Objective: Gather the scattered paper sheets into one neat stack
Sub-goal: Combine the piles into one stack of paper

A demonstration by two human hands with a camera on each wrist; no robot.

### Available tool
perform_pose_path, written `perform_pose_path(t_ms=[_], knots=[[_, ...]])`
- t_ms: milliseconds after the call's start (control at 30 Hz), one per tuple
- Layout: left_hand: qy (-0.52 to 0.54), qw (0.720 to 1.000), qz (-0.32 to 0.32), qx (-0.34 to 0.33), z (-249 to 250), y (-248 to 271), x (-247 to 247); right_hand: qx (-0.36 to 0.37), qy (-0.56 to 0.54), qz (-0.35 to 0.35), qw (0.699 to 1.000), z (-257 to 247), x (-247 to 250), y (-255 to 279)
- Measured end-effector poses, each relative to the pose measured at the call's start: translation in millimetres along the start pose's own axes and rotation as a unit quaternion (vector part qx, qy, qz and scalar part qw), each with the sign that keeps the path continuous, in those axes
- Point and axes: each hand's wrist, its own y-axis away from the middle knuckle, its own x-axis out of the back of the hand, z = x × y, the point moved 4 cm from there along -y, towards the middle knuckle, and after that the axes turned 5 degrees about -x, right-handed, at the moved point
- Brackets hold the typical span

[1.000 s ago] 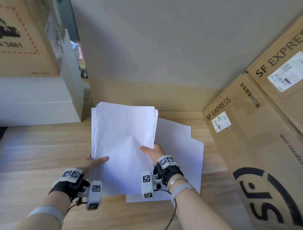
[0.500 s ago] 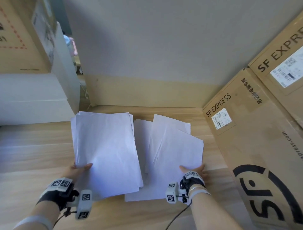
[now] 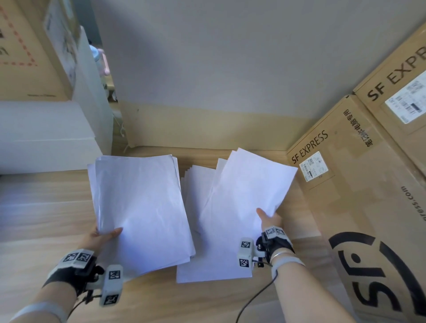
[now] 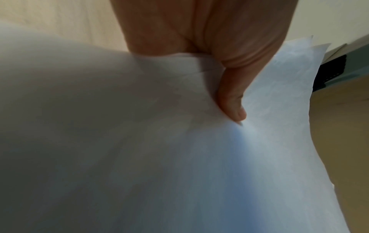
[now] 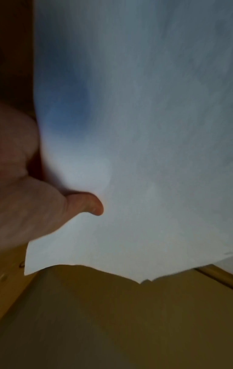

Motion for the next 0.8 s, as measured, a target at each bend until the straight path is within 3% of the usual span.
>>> perform_pose_path(t_ms=[133, 300, 533, 700, 800], knots=[[-0.005, 1.0, 0.003, 0.003, -6, -5, 9, -0.01, 0.083, -0.026, 0.996, -14, -22, -2], [0.003, 1.0, -0.001, 0.001, -12, -4, 15, -0.029, 0.219, -0.004, 0.975, -3, -30, -4], [0.014, 1.0, -0.001, -0.003, -21, -10, 19, 0.011, 0.068, -0.008, 0.998, -4, -24, -2], [0.019, 1.0, 0.0, -0.008, -24, -15, 21, -0.007, 0.12, -0.088, 0.989, -13, -38, 10], [0.028, 0.999, 0.005, -0.016, -25, -14, 21, 0.009, 0.185, -0.102, 0.977, -11, -50, 16]])
